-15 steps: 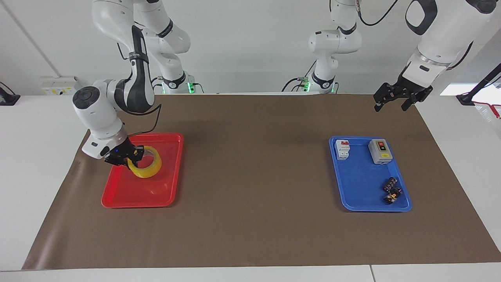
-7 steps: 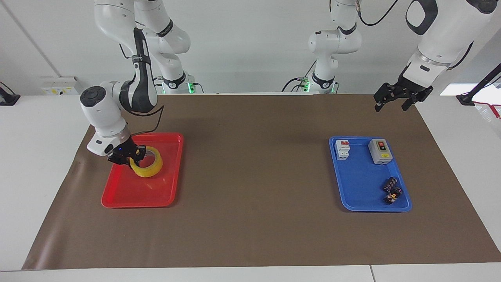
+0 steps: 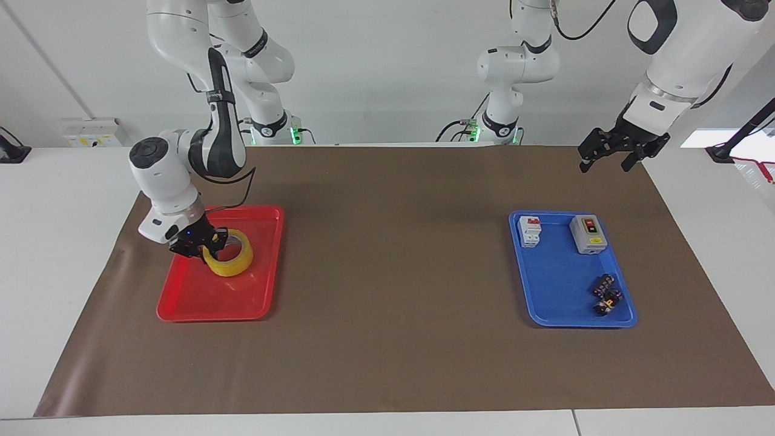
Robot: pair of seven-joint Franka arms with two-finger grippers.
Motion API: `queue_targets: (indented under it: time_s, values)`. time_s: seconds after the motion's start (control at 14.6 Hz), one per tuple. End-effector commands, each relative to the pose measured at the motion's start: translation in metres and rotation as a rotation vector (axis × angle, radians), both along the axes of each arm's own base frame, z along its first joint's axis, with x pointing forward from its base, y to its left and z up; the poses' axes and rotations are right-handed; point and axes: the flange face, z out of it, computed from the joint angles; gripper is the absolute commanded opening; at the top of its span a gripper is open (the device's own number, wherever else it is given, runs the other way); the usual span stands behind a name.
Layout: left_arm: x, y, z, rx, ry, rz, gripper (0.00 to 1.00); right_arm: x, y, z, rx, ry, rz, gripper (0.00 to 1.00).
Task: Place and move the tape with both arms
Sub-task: 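Lower the tape into the red tray and open the right gripper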
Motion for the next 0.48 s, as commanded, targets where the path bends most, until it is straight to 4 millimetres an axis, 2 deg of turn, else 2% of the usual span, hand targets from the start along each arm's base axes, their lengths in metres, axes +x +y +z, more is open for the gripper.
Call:
queue_targets:
  time_s: [0.0,0.07,0.21,0.41]
  values:
    - [-0.002,0.002,0.000,0.001,0.012,-0.006,1.00,-0.001,-0.002,-0.001,0.008,-0.013,0.008,0.60]
    - [-0.002,0.002,0.000,0.001,0.012,-0.006,1.00,0.002,-0.003,0.002,0.007,-0.019,0.008,1.00]
    - [-0.002,0.002,0.000,0.001,0.012,-0.006,1.00,0.010,-0.002,0.013,0.005,-0.039,0.011,1.00]
    - [-0.002,0.002,0.000,0.001,0.012,-0.006,1.00,0.026,0.004,0.045,0.003,-0.073,0.008,1.00]
